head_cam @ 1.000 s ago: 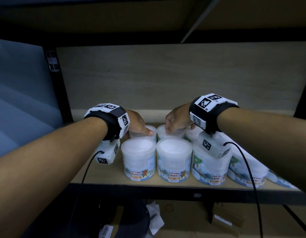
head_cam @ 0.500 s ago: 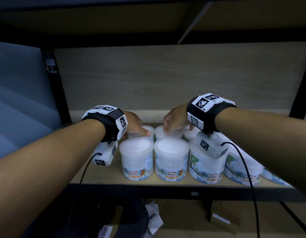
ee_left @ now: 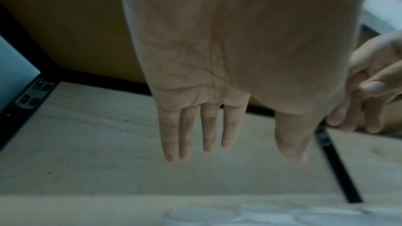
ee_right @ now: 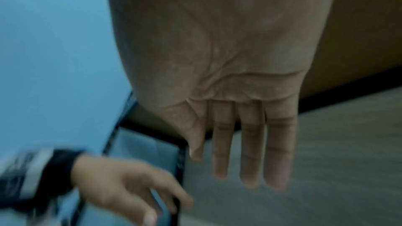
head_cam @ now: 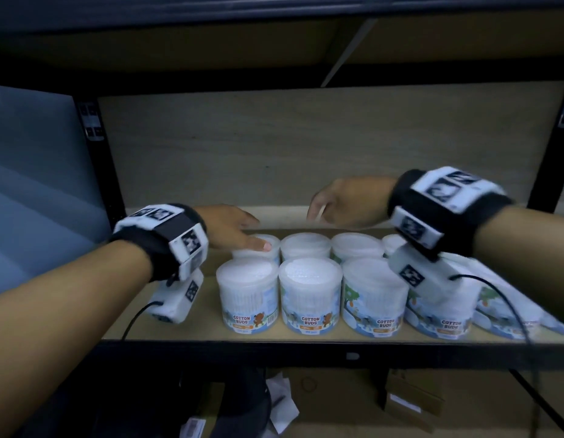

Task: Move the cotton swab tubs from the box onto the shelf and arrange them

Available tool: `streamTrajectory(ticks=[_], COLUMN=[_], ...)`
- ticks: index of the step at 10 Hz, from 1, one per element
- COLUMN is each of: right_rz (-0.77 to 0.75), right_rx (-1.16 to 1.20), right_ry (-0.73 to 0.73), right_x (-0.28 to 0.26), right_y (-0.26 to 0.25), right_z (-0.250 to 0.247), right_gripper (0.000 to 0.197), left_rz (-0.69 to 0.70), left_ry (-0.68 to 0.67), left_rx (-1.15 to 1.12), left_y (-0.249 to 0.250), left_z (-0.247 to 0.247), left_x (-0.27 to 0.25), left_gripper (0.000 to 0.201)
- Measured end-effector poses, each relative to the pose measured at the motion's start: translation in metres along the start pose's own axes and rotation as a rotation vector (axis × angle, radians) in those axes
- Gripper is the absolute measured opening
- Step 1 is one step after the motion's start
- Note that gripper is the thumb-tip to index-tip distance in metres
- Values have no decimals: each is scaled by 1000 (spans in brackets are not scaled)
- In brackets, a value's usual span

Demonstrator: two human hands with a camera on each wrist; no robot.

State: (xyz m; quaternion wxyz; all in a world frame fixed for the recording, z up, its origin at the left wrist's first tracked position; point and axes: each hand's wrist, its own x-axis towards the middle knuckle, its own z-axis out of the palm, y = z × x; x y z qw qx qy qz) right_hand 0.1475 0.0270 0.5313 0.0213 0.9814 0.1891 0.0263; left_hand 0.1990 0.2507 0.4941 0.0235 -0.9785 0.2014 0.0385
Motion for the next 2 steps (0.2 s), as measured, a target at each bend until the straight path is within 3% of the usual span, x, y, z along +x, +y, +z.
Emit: streamTrajectory(ticks=[1,2], right_rz=[-110,-178], right_rx=[171,523], right_ry=[227,380], right_x=[-61,-136], right_y=[1,-4], right_z=[-18,-30], right_gripper=[24,20], left_rz=[125,294], left_ry=[289,509], left_rx=[-62,-167], left_y=[-1,15], left_z=[5,31], left_x=[-35,-102], left_gripper=[80,64])
